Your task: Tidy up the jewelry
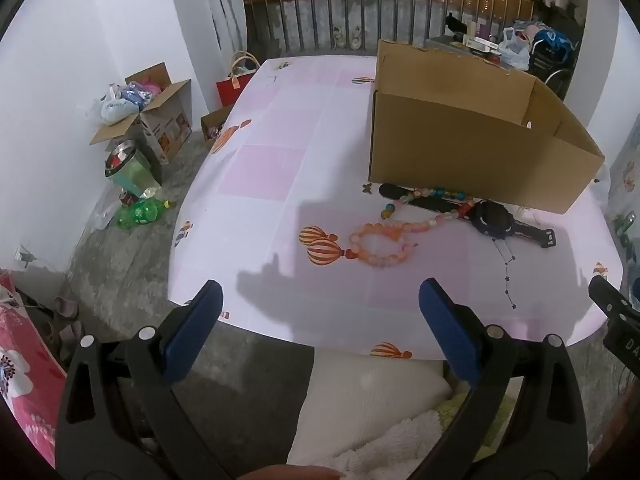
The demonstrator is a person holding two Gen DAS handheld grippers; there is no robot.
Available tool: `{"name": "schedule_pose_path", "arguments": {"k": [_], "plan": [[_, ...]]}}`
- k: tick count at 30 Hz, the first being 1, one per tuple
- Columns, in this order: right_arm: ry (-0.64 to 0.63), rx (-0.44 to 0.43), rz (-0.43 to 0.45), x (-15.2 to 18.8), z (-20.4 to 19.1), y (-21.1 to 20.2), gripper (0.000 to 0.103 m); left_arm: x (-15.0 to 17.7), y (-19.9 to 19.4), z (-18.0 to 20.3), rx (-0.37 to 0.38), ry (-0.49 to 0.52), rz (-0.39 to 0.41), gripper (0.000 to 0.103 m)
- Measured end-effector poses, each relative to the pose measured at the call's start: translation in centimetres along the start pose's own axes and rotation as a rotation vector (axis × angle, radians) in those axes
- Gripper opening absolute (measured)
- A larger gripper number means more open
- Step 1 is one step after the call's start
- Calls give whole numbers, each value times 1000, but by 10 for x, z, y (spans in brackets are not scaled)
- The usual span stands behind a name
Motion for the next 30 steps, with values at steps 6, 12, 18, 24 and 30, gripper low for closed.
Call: {"name": "schedule_pose_path", "arguments": {"k": [6,12,18,24,30], "plan": [[0,2,1,0,-1,0,97,0,-1,0,-1,-2,-4,95],[0,-3,1,-1,-1,0,97,0,0,0,3,-1,-6,95],[1,-3,2,-1,-1,-1,97,0,0,0,5,-3,-4,95],[3,-4,1,-1,-1,-1,97,0,-2,1,13,-3,4,95],[3,-4,1,-1,0,-1,97,-2,-4,3,21,0,10,95]]}}
Point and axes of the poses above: each gripper's, at about its wrist camera, not at the fingertips, and y roughly the way its jaws point, z to its right, x to its underside, the point moved 4 cm from there along y, roughly the way its jaws point, and after that the axes turned 10 degrees about z, right-handed, at the moved point
